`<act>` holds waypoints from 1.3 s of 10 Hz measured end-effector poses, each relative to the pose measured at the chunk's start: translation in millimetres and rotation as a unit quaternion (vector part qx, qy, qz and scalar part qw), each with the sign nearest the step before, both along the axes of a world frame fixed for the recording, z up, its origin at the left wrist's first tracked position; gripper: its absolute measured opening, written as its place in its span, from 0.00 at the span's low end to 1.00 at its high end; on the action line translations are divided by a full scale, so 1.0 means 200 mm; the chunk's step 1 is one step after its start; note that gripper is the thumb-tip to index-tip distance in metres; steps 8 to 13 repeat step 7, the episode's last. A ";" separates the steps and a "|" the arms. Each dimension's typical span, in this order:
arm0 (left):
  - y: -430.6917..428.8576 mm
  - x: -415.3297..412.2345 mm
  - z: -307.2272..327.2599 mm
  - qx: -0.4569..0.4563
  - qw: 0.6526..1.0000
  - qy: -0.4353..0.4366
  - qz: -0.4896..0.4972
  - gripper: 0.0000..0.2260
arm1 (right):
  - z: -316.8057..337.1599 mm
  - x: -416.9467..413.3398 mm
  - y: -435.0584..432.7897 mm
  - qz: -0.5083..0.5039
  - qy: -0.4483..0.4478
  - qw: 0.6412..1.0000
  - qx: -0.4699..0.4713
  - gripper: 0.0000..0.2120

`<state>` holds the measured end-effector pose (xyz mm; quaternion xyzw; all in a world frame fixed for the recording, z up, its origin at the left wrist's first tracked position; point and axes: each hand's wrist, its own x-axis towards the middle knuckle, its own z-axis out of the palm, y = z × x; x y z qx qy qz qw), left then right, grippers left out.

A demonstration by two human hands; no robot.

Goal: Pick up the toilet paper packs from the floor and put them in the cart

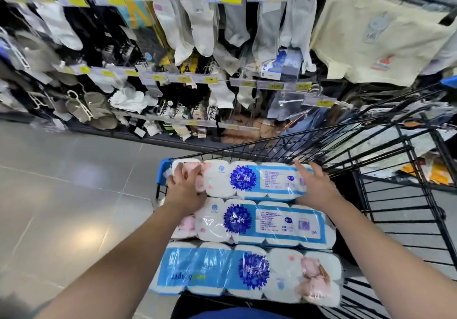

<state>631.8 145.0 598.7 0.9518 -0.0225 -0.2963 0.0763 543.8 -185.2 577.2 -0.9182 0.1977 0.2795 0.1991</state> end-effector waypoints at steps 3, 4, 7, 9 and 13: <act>-0.02 0.04 0.07 0.039 0.999 0.017 -0.025 0.36 | 0.03 -0.05 0.00 -0.027 0.015 1.000 0.003 0.51; -0.04 0.05 0.11 0.027 1.000 0.001 -0.012 0.36 | 0.05 -0.07 0.01 -0.030 -0.012 0.999 0.003 0.45; -0.08 0.02 0.24 -0.046 0.995 -0.093 -0.002 0.32 | 0.13 -0.04 0.01 -0.038 -0.168 0.984 0.044 0.31; -0.08 0.02 0.24 -0.046 0.995 -0.093 -0.002 0.32 | 0.13 -0.04 0.01 -0.038 -0.168 0.984 0.044 0.31; -0.08 0.02 0.24 -0.046 0.995 -0.093 -0.002 0.32 | 0.13 -0.04 0.01 -0.038 -0.168 0.984 0.044 0.31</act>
